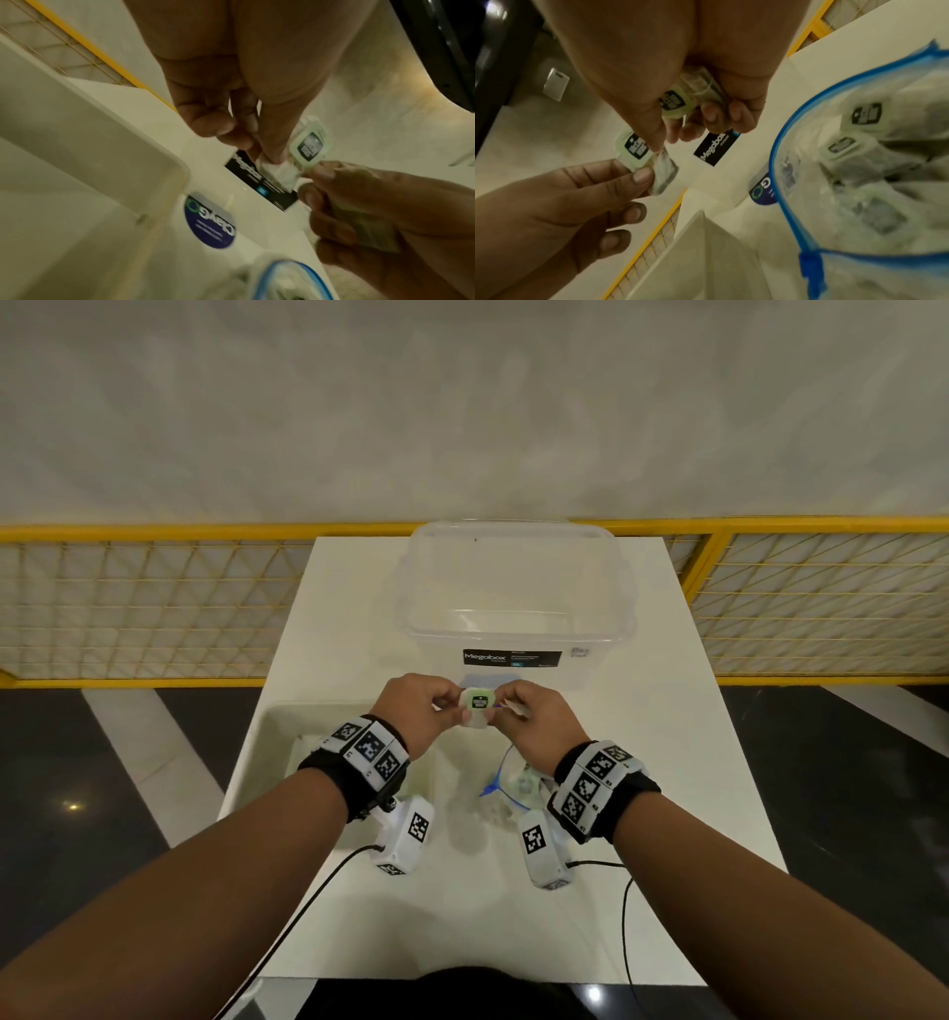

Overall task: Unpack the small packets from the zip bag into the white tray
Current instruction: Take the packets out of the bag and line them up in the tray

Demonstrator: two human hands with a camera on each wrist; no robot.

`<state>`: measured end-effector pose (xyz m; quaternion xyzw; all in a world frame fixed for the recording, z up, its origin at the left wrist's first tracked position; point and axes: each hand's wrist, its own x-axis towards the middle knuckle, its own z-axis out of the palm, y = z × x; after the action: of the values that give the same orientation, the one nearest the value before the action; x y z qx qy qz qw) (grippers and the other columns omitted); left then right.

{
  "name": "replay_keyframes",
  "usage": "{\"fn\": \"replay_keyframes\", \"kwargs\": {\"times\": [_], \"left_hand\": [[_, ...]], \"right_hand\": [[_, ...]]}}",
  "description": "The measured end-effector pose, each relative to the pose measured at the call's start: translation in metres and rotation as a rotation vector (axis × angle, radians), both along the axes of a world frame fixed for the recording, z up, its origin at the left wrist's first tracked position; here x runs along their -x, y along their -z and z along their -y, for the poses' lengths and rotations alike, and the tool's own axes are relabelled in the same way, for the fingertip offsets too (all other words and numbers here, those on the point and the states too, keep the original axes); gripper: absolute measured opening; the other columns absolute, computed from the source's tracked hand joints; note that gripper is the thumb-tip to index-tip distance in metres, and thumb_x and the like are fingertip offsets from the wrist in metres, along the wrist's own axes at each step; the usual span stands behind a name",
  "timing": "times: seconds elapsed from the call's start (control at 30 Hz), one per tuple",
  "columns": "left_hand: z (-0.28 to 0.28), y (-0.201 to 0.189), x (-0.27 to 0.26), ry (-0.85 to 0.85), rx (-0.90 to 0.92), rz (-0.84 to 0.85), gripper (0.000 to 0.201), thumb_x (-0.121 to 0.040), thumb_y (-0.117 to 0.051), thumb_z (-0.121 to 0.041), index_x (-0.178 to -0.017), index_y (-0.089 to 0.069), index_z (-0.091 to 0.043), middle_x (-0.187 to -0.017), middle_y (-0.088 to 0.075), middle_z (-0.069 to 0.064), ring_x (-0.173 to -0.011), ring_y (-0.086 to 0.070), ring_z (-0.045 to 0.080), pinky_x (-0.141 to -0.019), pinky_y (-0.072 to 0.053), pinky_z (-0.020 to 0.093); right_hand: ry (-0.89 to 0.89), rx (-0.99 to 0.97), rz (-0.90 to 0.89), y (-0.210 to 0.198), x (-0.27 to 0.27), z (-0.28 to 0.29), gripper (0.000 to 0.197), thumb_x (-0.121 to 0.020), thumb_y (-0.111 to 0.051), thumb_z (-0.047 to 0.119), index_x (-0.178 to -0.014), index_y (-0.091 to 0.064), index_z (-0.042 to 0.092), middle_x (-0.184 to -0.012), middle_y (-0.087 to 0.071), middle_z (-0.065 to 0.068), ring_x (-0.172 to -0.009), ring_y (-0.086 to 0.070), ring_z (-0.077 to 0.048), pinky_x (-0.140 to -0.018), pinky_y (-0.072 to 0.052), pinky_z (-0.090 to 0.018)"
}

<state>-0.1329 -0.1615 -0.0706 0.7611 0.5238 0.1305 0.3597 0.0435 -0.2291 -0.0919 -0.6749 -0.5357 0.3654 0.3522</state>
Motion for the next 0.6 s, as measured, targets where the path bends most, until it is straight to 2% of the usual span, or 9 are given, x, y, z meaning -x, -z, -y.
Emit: {"fn": "replay_keyframes", "kwargs": {"times": [0.1,0.17,0.23,0.33,0.47,0.53,0.6], "left_hand": [[-0.024,0.009,0.040,-0.087,0.008,-0.120,0.015,-0.078,-0.076,-0.033,-0.088,-0.074,-0.022,-0.077,-0.068,-0.004,-0.075,-0.062,0.014,-0.066,-0.043,0.014],[-0.037,0.018,0.063,-0.093,0.054,-0.280,0.018,-0.079,-0.075,-0.037,-0.087,-0.074,-0.022,-0.076,-0.068,-0.002,-0.079,-0.065,0.017,-0.073,-0.048,0.021],[-0.047,0.034,0.078,-0.038,0.132,-0.414,0.018,-0.080,-0.073,-0.039,-0.087,-0.075,-0.022,-0.076,-0.070,0.000,-0.080,-0.067,0.019,-0.074,-0.051,0.024],[-0.054,0.064,0.080,0.044,0.261,-0.513,0.024,-0.081,-0.072,-0.040,-0.094,-0.075,-0.020,-0.087,-0.073,0.001,-0.085,-0.069,0.019,-0.080,-0.055,0.028],[-0.059,0.098,0.066,0.086,0.393,-0.473,0.023,-0.081,-0.073,-0.034,-0.093,-0.073,-0.014,-0.090,-0.075,0.006,-0.083,-0.071,0.020,-0.080,-0.059,0.035],[-0.061,0.118,0.059,0.084,0.390,-0.444,0.018,-0.081,-0.072,-0.032,-0.093,-0.073,-0.018,-0.095,-0.074,0.006,-0.086,-0.071,0.021,-0.078,-0.059,0.034],[-0.060,0.131,0.054,0.039,0.398,-0.417,0.017,-0.087,-0.063,-0.034,-0.100,-0.071,-0.026,-0.107,-0.071,0.002,-0.095,-0.068,0.021,-0.081,-0.056,0.027]], "right_hand": [[-0.032,0.076,0.095,0.010,0.027,-0.007,0.021,-0.089,-0.065,0.027,-0.106,-0.063,0.015,-0.085,-0.059,0.011,-0.075,-0.053,-0.003,-0.074,-0.038,-0.020],[-0.073,0.138,0.188,0.017,0.047,-0.010,0.023,-0.090,-0.062,0.029,-0.109,-0.063,0.015,-0.093,-0.063,0.006,-0.086,-0.057,-0.009,-0.077,-0.040,-0.022],[-0.077,0.202,0.255,0.025,0.066,-0.014,0.028,-0.090,-0.061,0.033,-0.112,-0.063,0.016,-0.107,-0.068,-0.002,-0.102,-0.062,-0.018,-0.086,-0.047,-0.028],[-0.069,0.320,0.331,0.033,0.085,-0.020,0.038,-0.089,-0.060,0.037,-0.121,-0.059,0.016,-0.115,-0.066,-0.006,-0.109,-0.061,-0.025,-0.092,-0.049,-0.034],[-0.037,0.366,0.351,0.037,0.091,-0.023,0.031,-0.089,-0.058,0.027,-0.119,-0.055,0.017,-0.110,-0.067,-0.008,-0.103,-0.062,-0.027,-0.088,-0.051,-0.036],[-0.017,0.367,0.340,0.039,0.091,-0.022,0.029,-0.089,-0.058,0.024,-0.117,-0.055,0.018,-0.107,-0.068,-0.007,-0.100,-0.062,-0.027,-0.088,-0.052,-0.038],[-0.012,0.365,0.333,0.041,0.091,-0.022,0.028,-0.088,-0.059,0.022,-0.115,-0.055,0.018,-0.106,-0.068,-0.007,-0.099,-0.063,-0.026,-0.087,-0.053,-0.039]]}}
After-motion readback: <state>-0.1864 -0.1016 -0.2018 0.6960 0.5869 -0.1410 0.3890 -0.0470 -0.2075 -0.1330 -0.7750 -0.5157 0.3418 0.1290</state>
